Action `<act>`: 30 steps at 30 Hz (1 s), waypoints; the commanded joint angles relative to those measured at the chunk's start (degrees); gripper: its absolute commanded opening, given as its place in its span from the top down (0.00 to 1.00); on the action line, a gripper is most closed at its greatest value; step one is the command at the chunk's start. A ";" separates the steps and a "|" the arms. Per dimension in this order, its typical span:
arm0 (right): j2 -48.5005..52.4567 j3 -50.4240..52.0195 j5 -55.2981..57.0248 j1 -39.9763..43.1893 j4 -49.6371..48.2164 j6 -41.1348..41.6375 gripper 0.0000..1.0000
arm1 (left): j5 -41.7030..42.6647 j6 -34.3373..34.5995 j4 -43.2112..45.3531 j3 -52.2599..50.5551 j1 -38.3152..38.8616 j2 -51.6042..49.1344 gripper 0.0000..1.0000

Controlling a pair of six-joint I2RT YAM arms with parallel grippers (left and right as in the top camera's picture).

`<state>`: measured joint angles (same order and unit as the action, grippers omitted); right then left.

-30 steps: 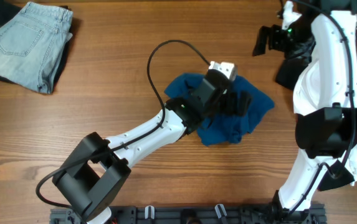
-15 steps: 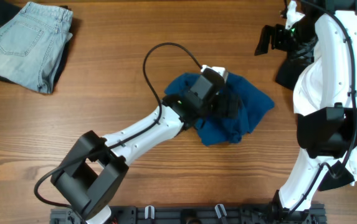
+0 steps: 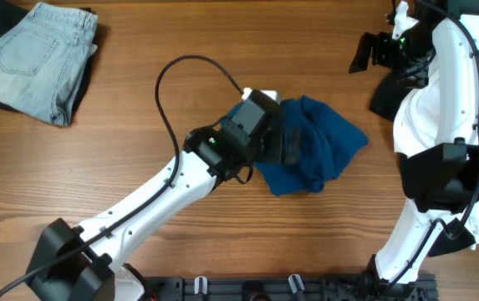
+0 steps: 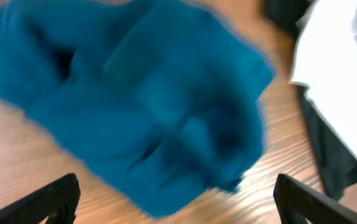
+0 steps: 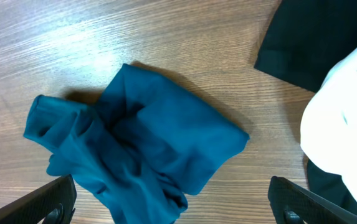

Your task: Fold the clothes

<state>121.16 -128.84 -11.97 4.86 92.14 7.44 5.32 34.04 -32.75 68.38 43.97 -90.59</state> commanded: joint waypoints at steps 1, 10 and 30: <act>-1.84 -1.18 -0.96 0.04 0.00 0.07 0.00 | -0.70 4.24 -1.38 0.00 -0.04 -2.93 0.00; -1.84 -1.18 -0.98 0.09 0.00 0.20 0.00 | 3.32 7.21 4.87 0.00 -0.09 -10.84 0.00; -1.84 -1.18 -1.60 0.09 0.00 0.20 0.01 | 15.04 8.46 26.32 0.00 0.37 -15.72 0.00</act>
<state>121.14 -128.84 -12.43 4.89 92.16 7.46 19.07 41.50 -7.55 68.23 43.97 -105.91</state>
